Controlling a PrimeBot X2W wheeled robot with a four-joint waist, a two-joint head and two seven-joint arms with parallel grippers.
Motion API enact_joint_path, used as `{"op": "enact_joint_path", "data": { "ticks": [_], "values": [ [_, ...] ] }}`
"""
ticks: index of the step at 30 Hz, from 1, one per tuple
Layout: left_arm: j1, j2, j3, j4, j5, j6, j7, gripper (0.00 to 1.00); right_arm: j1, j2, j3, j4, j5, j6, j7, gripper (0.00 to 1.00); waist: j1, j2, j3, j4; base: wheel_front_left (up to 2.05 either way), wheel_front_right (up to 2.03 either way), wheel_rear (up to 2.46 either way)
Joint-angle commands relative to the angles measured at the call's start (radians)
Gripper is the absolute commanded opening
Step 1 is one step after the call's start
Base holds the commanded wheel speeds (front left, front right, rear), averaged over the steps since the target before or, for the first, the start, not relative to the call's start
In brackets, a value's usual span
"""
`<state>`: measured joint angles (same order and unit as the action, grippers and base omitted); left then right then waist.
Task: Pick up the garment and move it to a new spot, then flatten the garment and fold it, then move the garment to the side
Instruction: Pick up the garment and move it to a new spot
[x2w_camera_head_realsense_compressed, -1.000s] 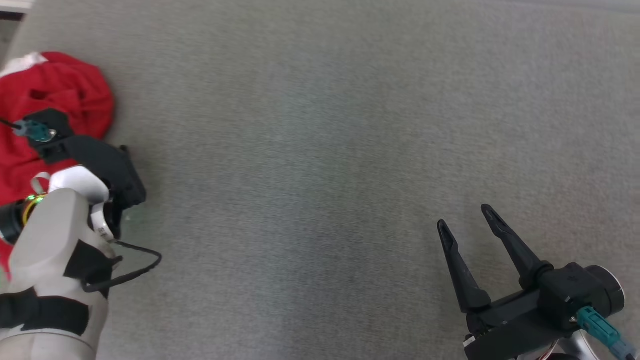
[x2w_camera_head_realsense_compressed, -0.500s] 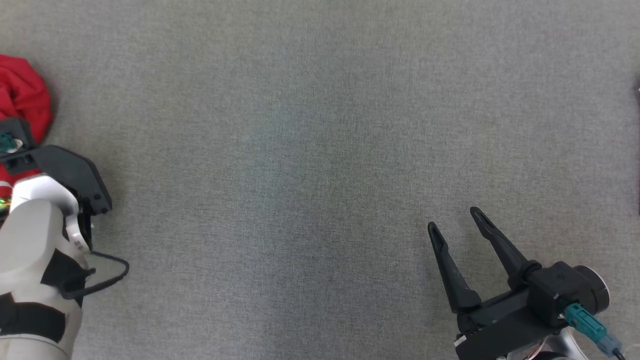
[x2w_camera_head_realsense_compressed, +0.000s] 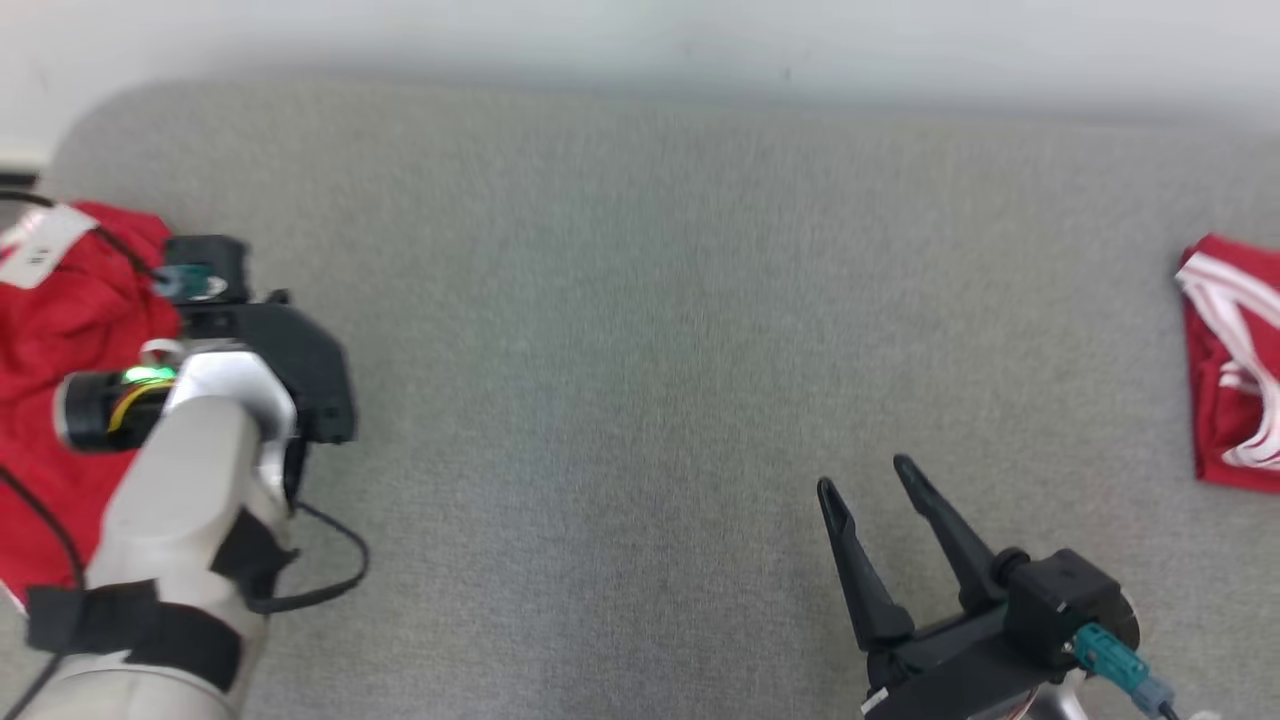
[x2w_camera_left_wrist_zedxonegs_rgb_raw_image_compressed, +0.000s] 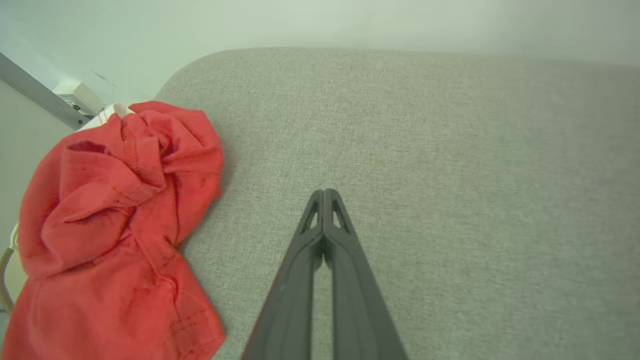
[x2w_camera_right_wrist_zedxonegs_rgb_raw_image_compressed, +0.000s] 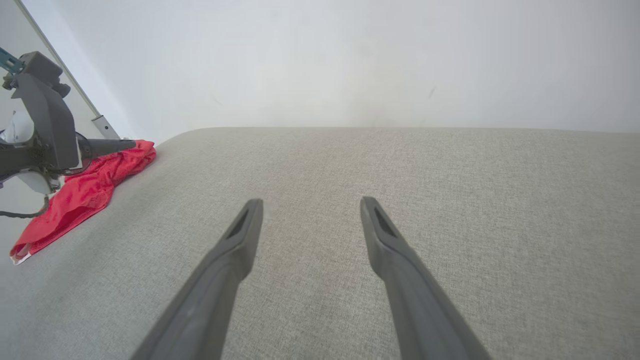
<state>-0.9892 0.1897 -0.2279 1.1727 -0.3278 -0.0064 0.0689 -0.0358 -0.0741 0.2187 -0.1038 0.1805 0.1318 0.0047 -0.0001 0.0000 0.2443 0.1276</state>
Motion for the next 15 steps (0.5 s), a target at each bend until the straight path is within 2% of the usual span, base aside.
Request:
{"op": "enact_joint_path", "data": {
  "ticks": [1, 7, 8, 9, 15],
  "values": [
    [0.006, -0.010, -0.007, -0.009, 0.007, -0.013, -0.015, 0.00, 0.018, 0.008, 0.002, 0.015, 0.011, -0.003, -0.015, 1.00, 0.0001, 0.0000, -0.108, 0.000, 0.00, 0.00, 0.00],
    [0.063, -0.068, -0.035, -0.057, -0.006, -0.070, -0.110, 0.00, 0.055, 0.019, 0.001, 0.079, 0.029, -0.003, -0.044, 1.00, 0.0001, 0.0000, -0.246, -0.022, 0.00, 0.00, 0.00],
    [0.074, -0.075, -0.046, -0.079, -0.001, -0.082, -0.145, 0.37, 0.061, 0.020, -0.003, 0.084, 0.031, -0.003, -0.048, 1.00, 0.0001, 0.0000, -0.265, -0.028, 0.00, 0.00, 0.00],
    [0.089, -0.082, -0.044, -0.098, -0.011, -0.086, -0.177, 1.00, 0.065, 0.021, -0.009, 0.086, 0.032, -0.003, -0.049, 1.00, 0.0001, 0.0000, -0.277, -0.033, 0.00, 0.00, 0.00],
    [0.246, -0.105, -0.027, -0.202, -0.064, -0.104, -0.295, 1.00, 0.102, 0.024, -0.057, 0.086, 0.019, -0.003, -0.054, 1.00, 0.0001, 0.0000, -0.349, -0.066, 0.00, 0.00, 0.00]
  ]
}}
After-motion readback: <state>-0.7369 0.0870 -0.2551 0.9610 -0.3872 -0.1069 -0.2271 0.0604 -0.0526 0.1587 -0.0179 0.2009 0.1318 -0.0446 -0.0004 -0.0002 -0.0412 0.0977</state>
